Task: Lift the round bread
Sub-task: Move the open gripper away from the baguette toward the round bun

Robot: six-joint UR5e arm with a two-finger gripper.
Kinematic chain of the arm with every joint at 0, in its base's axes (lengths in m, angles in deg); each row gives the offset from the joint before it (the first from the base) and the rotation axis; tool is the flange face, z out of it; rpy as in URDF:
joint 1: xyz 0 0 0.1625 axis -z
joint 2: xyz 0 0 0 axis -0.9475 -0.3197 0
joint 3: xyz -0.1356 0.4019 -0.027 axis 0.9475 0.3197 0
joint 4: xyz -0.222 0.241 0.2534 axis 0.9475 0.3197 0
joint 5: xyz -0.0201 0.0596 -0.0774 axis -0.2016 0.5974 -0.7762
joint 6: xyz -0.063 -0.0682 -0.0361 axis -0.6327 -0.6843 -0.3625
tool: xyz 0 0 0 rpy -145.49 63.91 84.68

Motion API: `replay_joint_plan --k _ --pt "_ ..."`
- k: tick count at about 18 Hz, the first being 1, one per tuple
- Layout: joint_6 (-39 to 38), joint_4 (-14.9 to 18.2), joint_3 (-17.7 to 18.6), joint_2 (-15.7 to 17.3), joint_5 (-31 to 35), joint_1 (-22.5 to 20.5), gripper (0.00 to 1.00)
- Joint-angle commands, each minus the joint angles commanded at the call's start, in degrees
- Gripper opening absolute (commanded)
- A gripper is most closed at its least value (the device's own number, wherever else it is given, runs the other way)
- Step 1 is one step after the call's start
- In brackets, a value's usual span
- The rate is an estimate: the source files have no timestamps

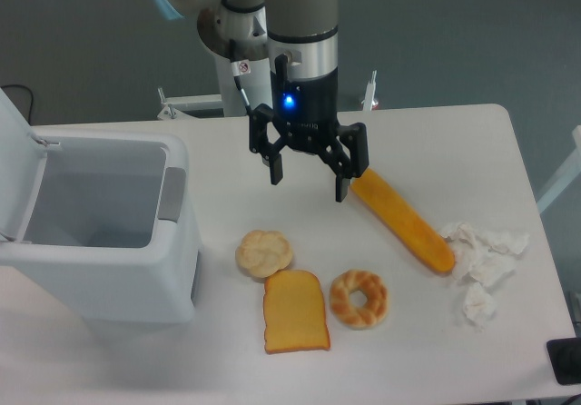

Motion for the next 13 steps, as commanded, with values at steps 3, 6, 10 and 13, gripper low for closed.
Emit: replay_joint_plan --k 3,6,10,13 --pt "0.2 0.1 0.9 0.0 0.1 0.0 1.0" --pt "0.4 0.1 0.9 -0.8 0.1 0.0 1.0" --pt "0.4 0.3 2.3 -1.7 0.0 0.1 1.0" --pt "0.3 0.3 4.4 -1.5 -0.3 -0.3 1.0"
